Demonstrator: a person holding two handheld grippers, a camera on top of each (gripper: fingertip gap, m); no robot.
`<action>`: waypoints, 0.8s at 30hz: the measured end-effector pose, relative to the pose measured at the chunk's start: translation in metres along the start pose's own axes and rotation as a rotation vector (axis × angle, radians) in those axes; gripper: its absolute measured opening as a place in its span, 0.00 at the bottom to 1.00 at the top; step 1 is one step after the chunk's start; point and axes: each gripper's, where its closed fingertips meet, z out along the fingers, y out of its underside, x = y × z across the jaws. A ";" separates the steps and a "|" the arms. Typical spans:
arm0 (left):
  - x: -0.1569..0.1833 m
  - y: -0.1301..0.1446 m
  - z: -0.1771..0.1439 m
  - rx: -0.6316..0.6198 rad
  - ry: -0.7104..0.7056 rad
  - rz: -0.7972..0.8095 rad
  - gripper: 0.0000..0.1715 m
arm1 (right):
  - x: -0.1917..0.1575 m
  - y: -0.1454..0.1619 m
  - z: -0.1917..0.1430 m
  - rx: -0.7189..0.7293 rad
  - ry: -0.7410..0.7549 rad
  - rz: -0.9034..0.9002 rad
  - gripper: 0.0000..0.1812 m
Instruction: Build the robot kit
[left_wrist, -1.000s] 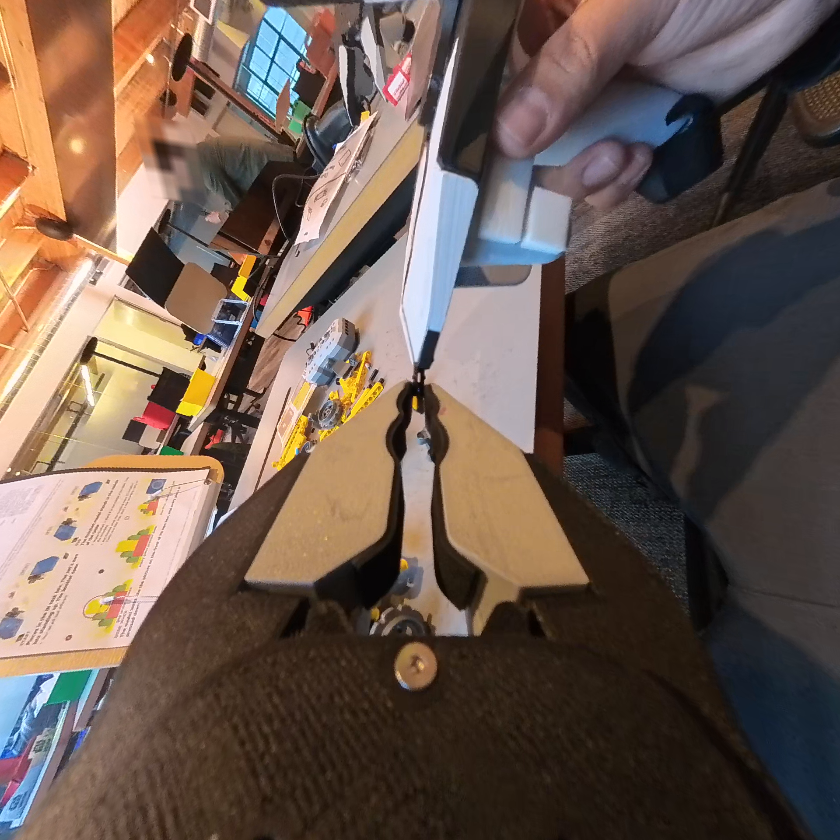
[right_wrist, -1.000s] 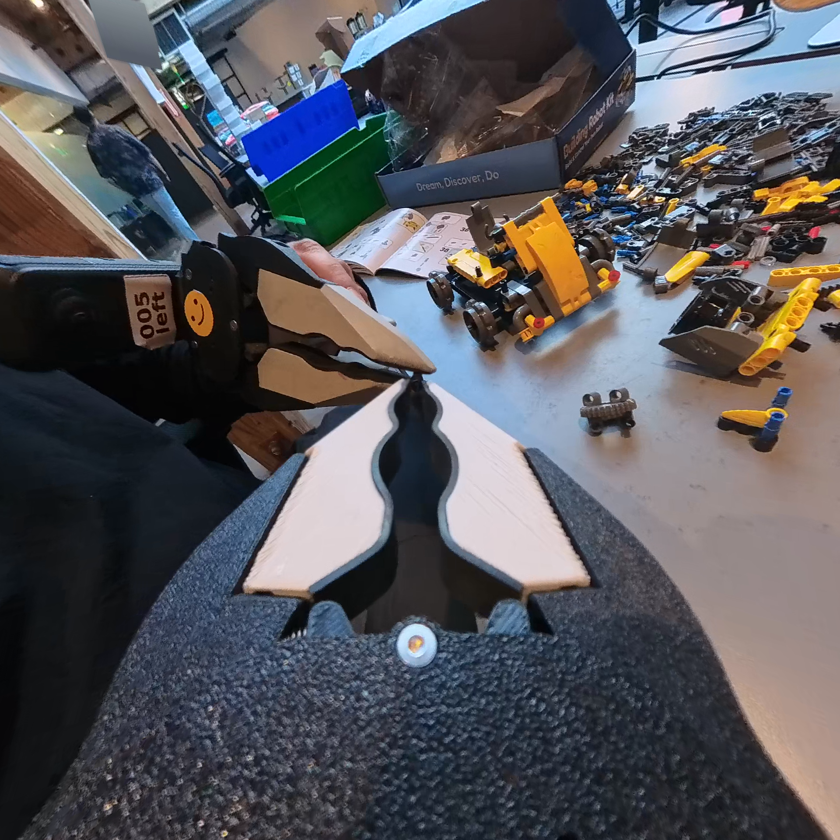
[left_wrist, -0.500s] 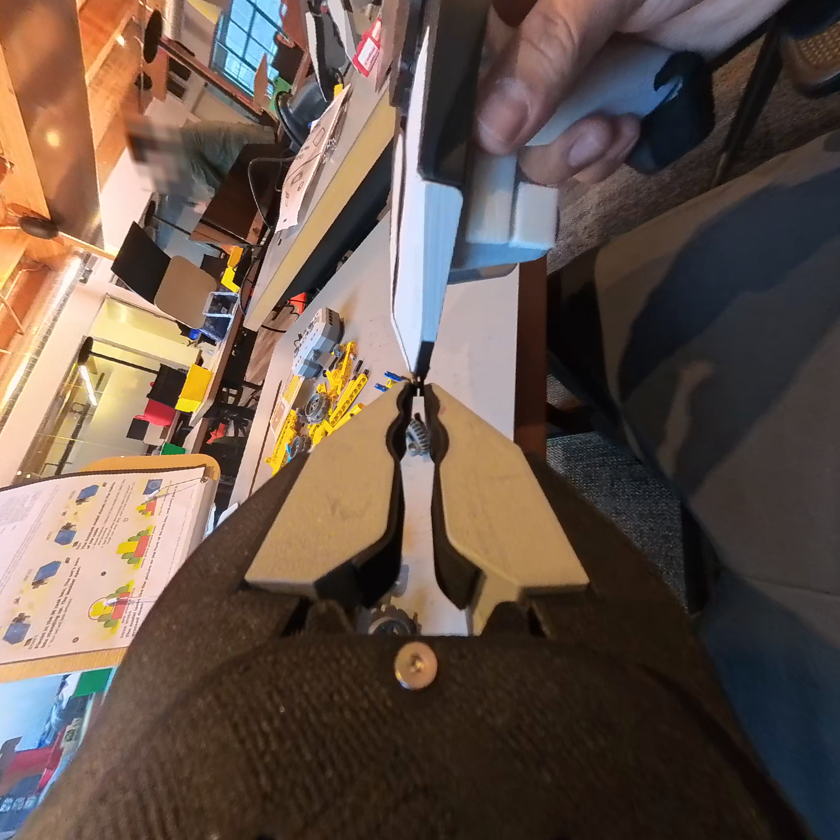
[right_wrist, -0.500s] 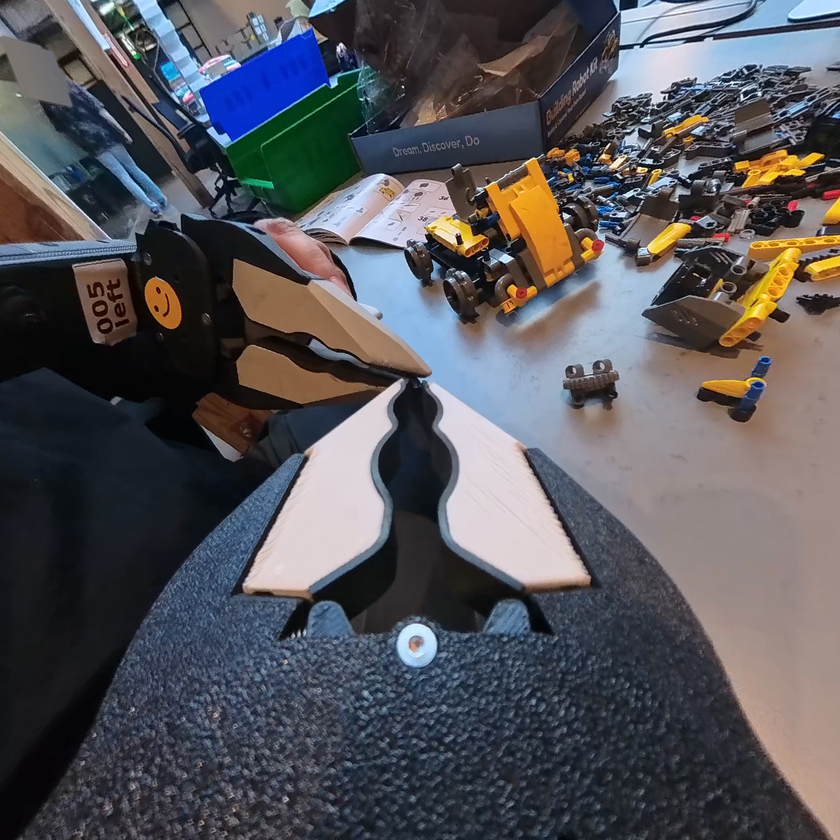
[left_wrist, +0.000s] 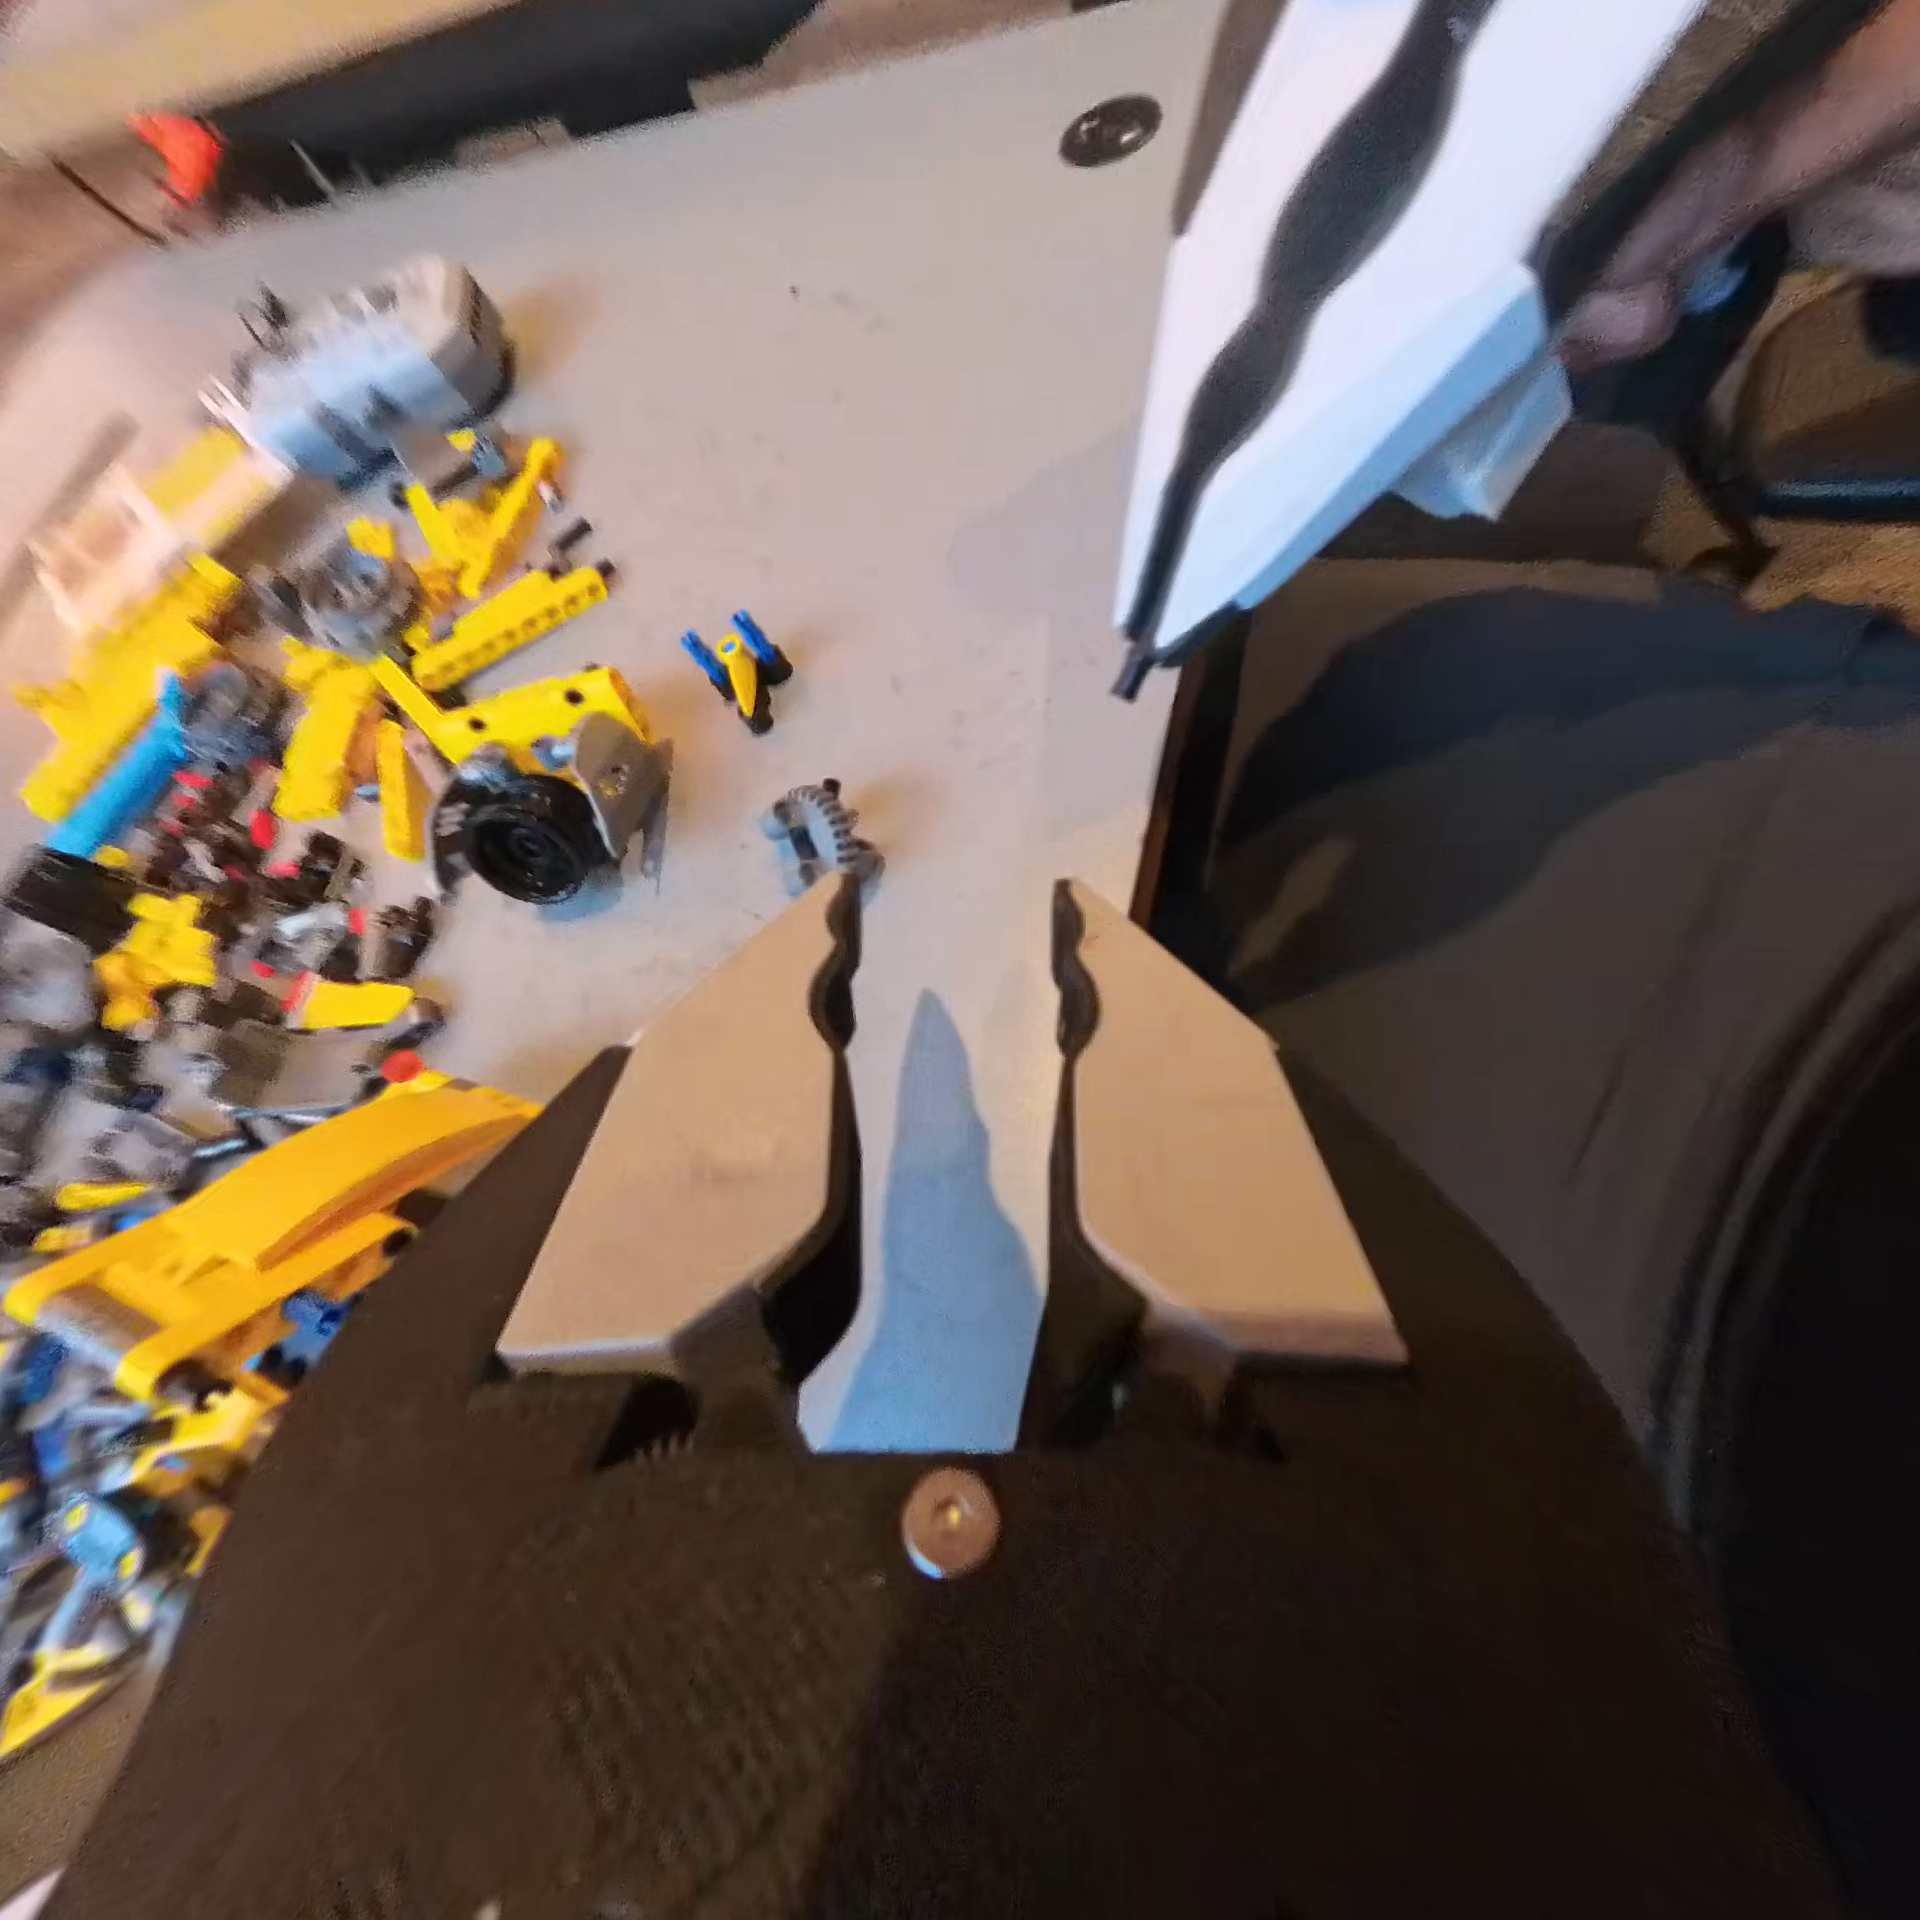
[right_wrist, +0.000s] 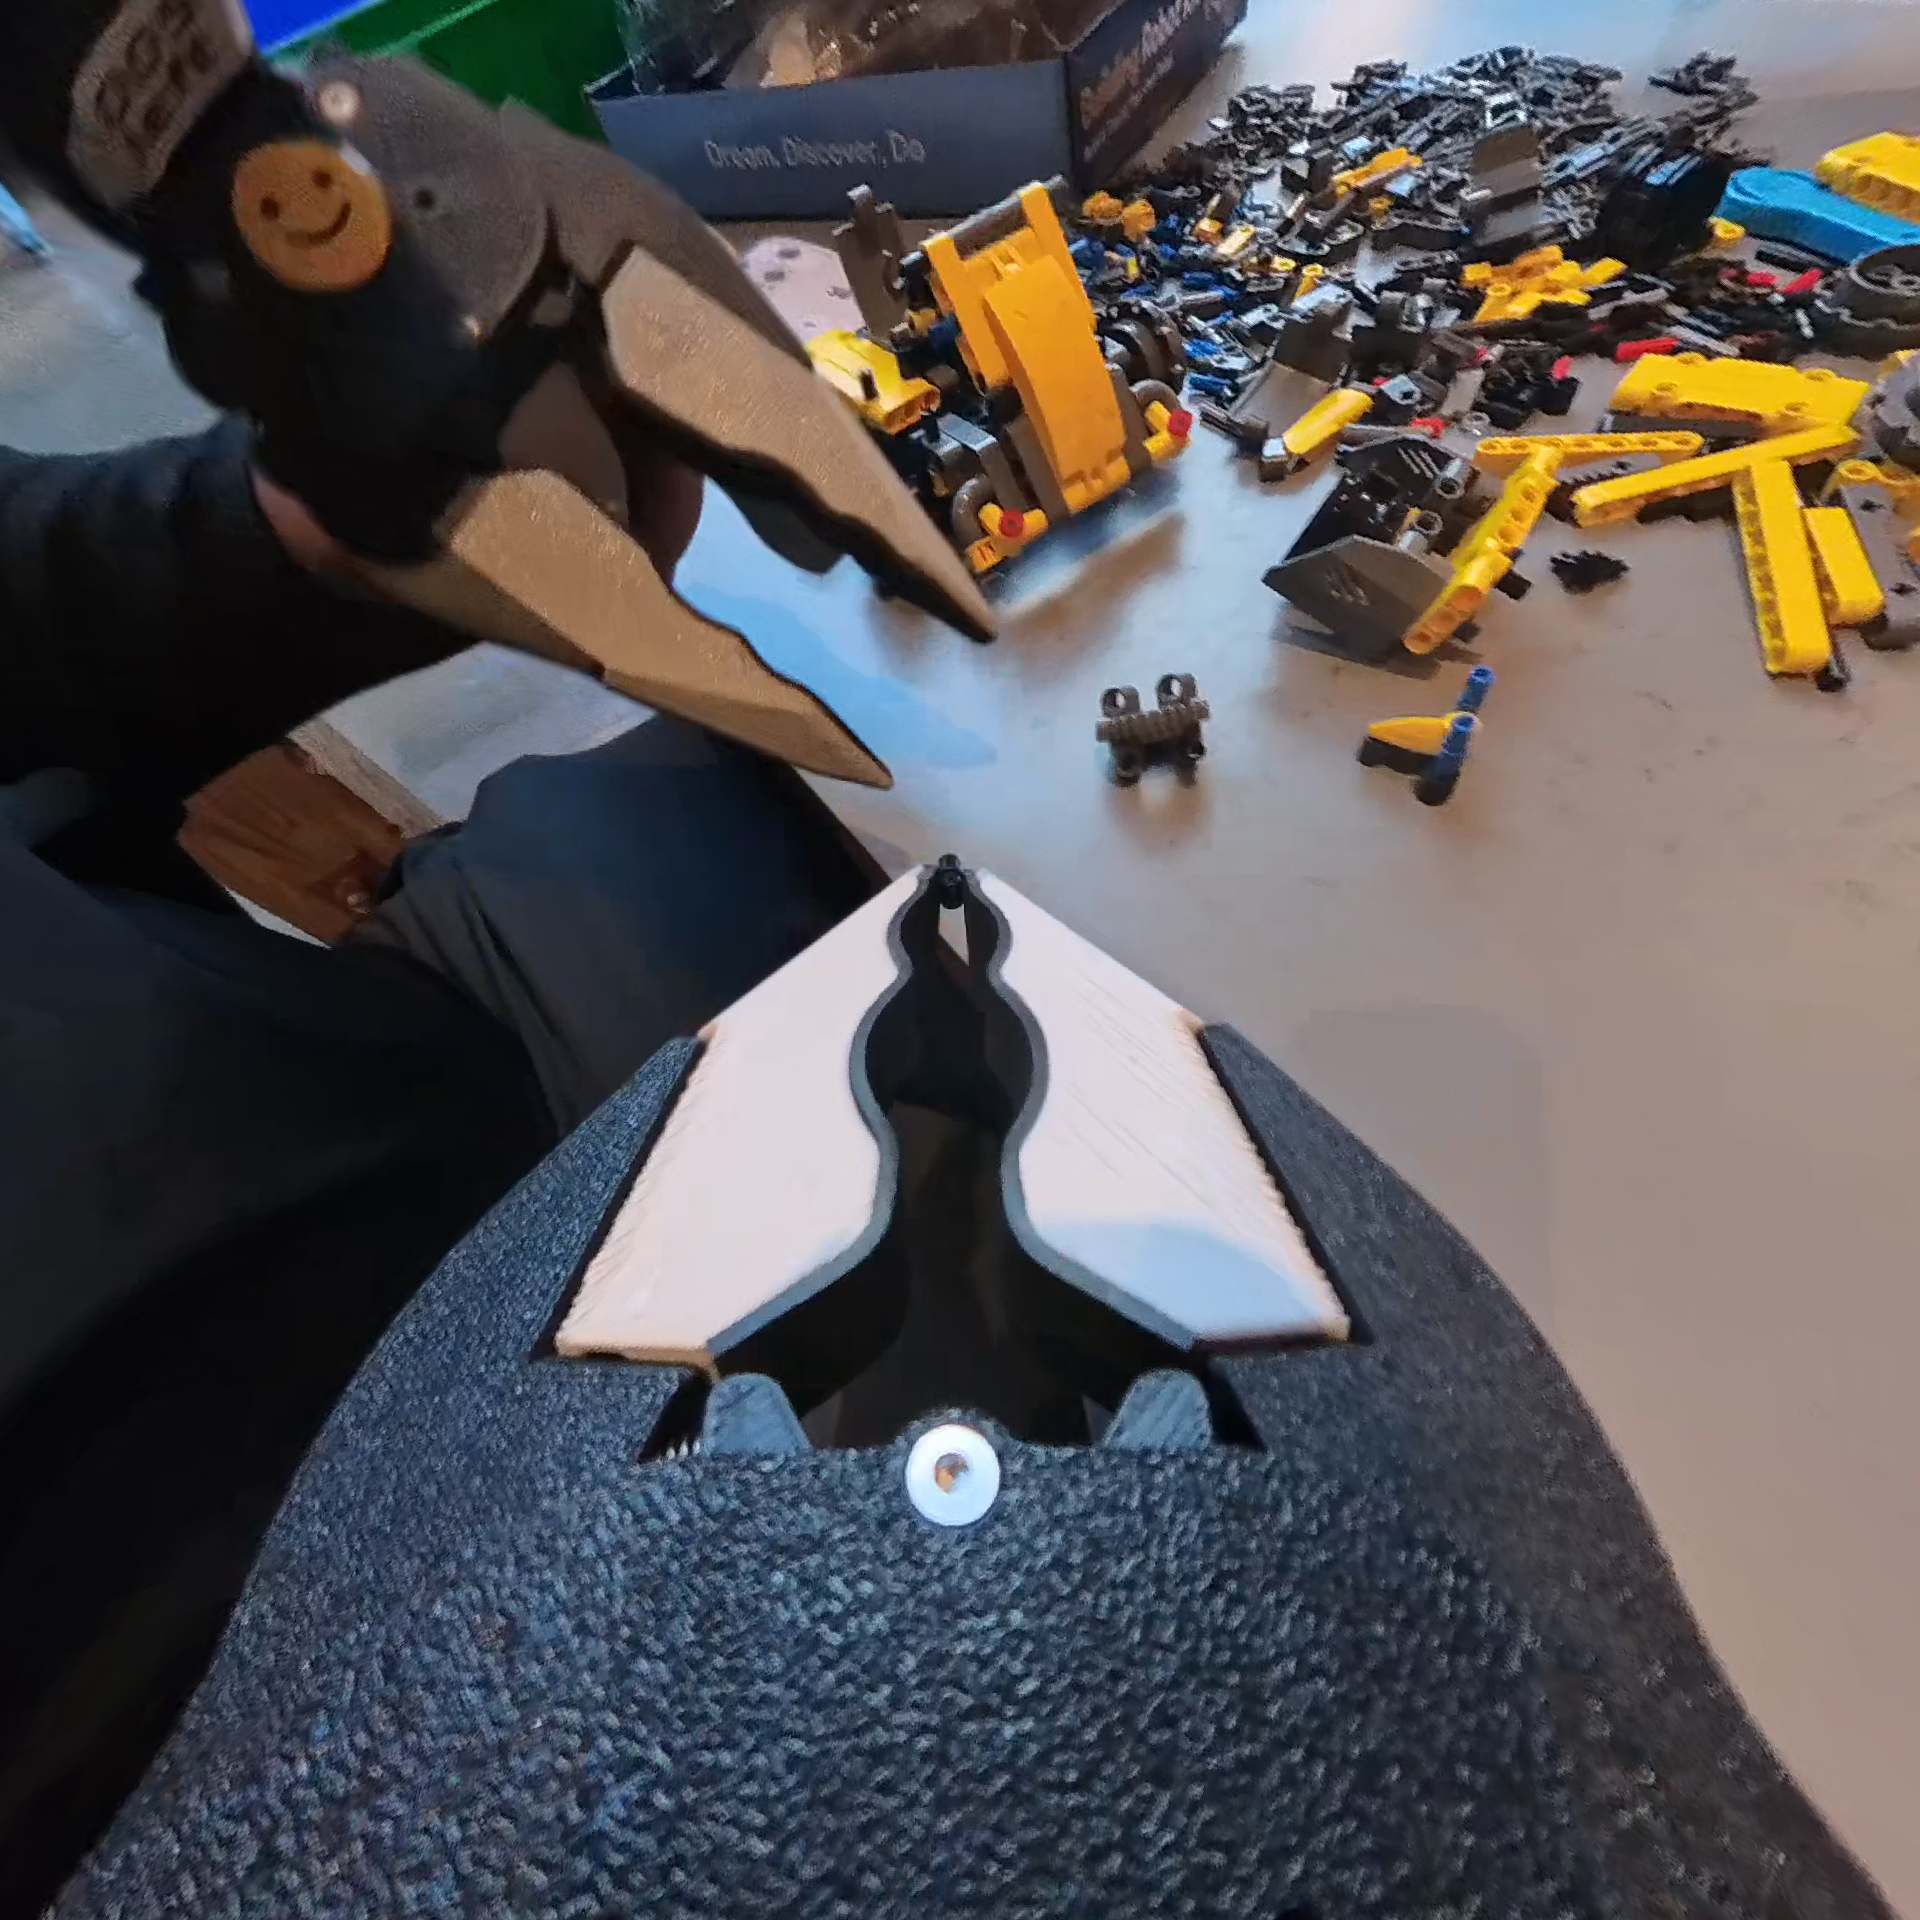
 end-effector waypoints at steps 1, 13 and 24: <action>-0.005 0.000 0.004 -0.014 0.029 -0.037 0.21 | 0.004 0.001 -0.002 -0.002 0.002 0.001 0.02; -0.030 0.005 0.038 -0.353 0.219 0.154 0.29 | 0.013 0.005 -0.006 -0.015 0.001 -0.075 0.02; -0.032 0.006 0.030 -0.387 0.331 0.674 0.25 | 0.012 0.002 -0.012 0.012 -0.021 -0.072 0.02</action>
